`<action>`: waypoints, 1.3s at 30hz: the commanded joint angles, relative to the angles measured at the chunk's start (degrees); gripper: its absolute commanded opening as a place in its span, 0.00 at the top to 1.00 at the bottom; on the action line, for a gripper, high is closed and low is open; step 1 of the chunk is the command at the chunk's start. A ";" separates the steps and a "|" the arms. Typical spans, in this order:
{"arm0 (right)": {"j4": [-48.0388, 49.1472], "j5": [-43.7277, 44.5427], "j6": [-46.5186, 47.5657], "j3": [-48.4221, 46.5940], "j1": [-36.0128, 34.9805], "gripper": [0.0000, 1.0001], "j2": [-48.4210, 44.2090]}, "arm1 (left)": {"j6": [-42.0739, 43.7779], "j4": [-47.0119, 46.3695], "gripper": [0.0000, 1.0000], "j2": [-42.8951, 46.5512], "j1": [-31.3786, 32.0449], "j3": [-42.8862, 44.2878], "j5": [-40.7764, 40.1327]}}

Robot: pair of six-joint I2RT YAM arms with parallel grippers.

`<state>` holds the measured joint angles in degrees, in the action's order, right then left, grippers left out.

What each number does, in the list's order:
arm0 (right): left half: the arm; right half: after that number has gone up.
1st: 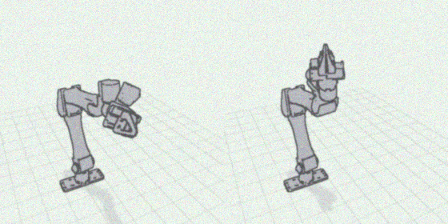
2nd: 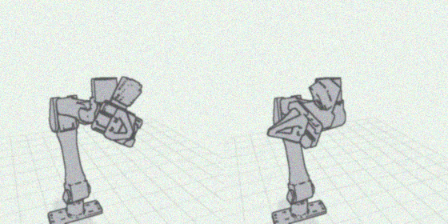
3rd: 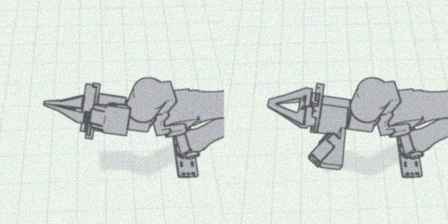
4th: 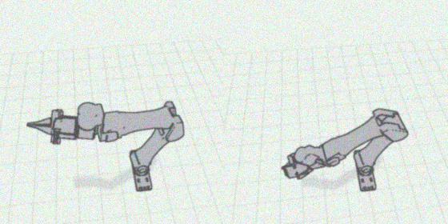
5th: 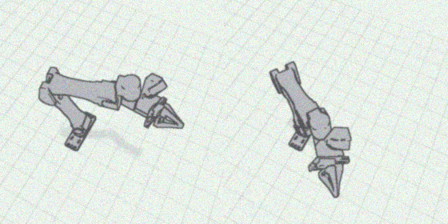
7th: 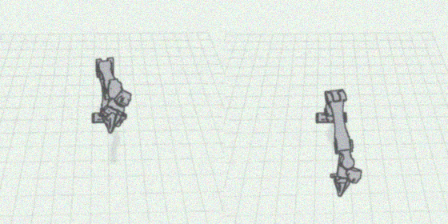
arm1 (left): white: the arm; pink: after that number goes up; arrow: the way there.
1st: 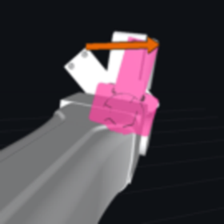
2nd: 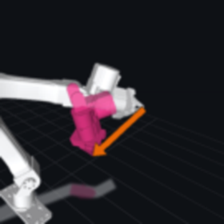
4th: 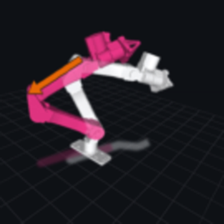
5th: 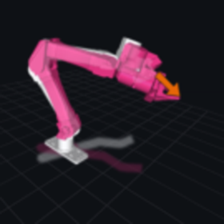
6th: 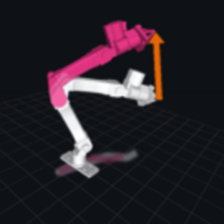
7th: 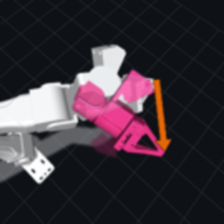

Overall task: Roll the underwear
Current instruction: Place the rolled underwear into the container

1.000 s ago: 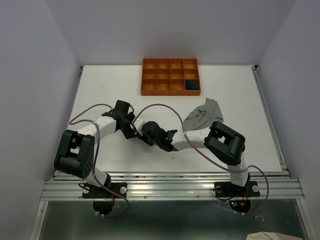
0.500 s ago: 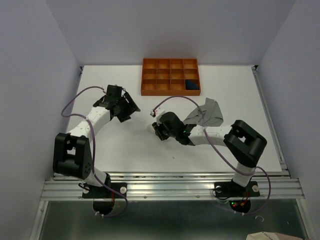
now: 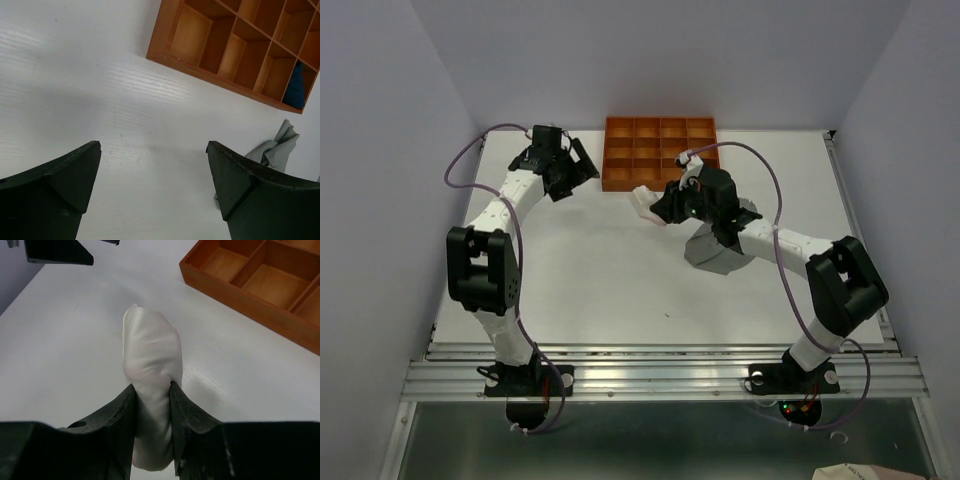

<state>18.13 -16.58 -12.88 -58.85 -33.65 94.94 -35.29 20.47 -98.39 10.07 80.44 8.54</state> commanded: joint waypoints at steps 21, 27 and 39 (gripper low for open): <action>-9.15 11.83 25.36 -29.55 17.38 0.99 15.10 | 19.20 10.03 0.11 -38.63 0.04 48.40 -0.10; -9.52 11.57 27.91 -32.81 18.18 0.99 18.88 | 20.17 9.85 0.11 -43.29 2.58 53.41 -2.29; -13.20 13.42 36.53 -44.85 18.71 0.99 29.07 | 18.85 7.39 0.48 -46.54 3.56 54.99 -6.34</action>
<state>5.28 -4.12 20.32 -97.80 -15.05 121.84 -16.43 29.61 -144.92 14.41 132.49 3.77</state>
